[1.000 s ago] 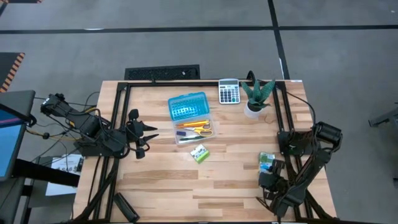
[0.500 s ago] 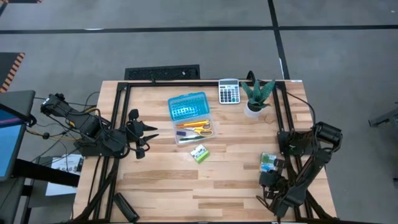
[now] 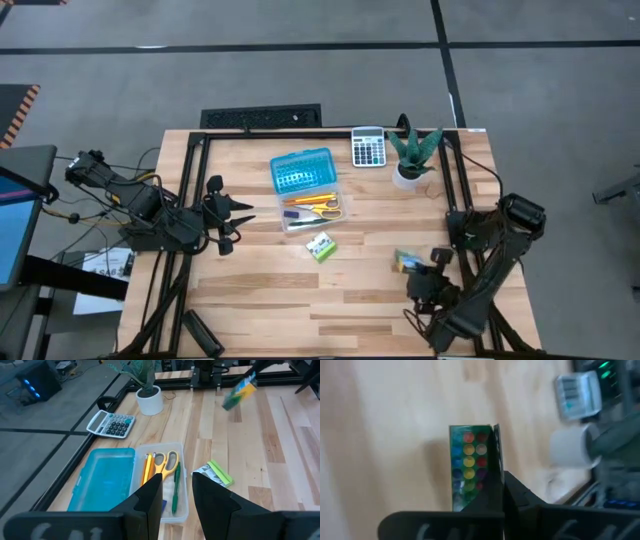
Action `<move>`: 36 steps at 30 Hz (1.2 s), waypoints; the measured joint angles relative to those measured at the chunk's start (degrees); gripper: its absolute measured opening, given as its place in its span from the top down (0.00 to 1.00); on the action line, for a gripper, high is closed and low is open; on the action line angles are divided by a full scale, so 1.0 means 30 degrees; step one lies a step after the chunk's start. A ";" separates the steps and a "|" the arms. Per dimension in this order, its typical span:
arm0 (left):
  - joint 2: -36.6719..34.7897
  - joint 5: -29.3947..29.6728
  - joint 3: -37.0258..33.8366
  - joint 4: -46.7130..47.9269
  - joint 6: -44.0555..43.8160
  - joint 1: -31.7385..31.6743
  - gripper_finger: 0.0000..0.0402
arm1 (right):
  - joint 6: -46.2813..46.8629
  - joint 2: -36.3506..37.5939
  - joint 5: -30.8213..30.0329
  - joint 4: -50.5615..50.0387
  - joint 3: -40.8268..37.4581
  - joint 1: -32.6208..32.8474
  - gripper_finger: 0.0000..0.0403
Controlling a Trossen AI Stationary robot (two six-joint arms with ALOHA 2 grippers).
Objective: Pack school essentials
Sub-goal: Put the yellow crayon box into the supply box
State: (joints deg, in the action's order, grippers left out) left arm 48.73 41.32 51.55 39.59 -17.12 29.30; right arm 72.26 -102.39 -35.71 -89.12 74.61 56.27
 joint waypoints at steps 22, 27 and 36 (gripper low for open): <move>0.0000 -0.0087 0.0000 0.0652 -0.0262 -0.0007 0.75 | -1.4782 0.0007 -1.1621 0.6064 0.2586 -1.1611 1.00; 0.0000 -0.0036 0.0000 0.1397 -0.0859 -0.0005 0.75 | -1.8185 0.0007 -0.6903 1.2353 0.2586 -1.3859 1.00; 0.0000 -0.0126 0.0000 0.1634 -0.1214 -0.0001 0.75 | -1.5038 -0.0397 -0.1079 1.2528 0.4126 -1.6057 1.00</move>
State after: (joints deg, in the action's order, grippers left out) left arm 48.73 40.94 51.55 44.50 -20.77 29.30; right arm 27.15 -103.58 -38.94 -51.53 86.99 8.09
